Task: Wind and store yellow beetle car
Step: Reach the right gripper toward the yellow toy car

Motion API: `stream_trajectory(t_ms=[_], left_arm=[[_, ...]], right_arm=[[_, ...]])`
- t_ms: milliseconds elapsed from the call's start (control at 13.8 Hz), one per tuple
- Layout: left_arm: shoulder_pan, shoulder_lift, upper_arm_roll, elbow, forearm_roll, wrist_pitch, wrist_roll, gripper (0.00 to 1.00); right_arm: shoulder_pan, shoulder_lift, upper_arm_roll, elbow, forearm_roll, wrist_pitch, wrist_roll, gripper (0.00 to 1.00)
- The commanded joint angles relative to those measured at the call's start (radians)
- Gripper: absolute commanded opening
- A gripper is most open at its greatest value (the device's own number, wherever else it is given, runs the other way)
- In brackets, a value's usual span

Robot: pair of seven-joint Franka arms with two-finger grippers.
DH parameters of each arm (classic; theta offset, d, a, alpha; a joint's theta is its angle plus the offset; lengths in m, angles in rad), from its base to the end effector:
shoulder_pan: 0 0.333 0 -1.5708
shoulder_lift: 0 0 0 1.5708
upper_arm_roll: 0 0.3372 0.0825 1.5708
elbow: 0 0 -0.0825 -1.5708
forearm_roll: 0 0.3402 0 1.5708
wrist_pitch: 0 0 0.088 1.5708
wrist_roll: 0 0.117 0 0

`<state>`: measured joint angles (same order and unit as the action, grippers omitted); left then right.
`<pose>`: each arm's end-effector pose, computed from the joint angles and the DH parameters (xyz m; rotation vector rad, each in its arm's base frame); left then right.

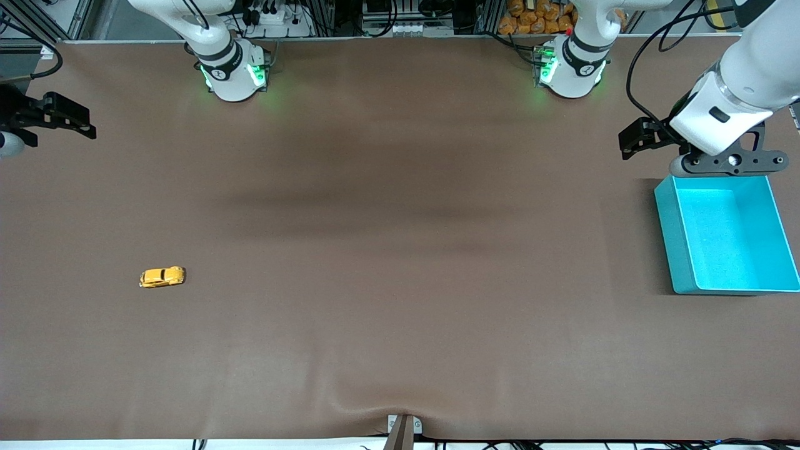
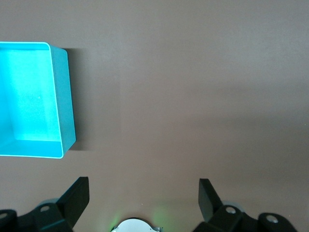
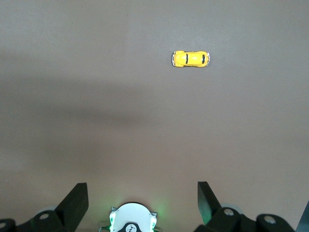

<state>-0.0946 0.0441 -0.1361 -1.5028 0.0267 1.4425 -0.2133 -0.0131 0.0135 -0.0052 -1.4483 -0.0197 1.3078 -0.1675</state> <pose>0.4983 -0.1116 0.6315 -3.0948 0.0241 0.1501 0.4851 -0.0115 0.6590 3.1188 0.2274 -0.2430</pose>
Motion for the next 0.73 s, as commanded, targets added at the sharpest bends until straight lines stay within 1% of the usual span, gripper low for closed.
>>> stream_trajectory(t_ms=[0,218,509,655], left_arm=[[-0.004,-0.003,0.000,0.015,0.012,-0.016,0.025,1.00],[-0.002,0.002,0.001,0.015,0.015,-0.016,0.022,1.00],[-0.002,0.000,0.001,0.015,0.019,-0.014,0.026,1.00],[-0.002,0.002,0.001,0.015,0.019,-0.013,0.009,1.00]], right_arm=[[-0.001,-0.006,-0.001,0.000,-0.014,0.010,0.000,1.00],[-0.007,-0.004,-0.006,0.000,-0.016,0.013,0.000,1.00],[-0.065,-0.001,-0.004,-0.001,-0.013,0.010,-0.013,1.00],[-0.068,0.034,-0.004,0.006,-0.013,0.025,-0.015,1.00]])
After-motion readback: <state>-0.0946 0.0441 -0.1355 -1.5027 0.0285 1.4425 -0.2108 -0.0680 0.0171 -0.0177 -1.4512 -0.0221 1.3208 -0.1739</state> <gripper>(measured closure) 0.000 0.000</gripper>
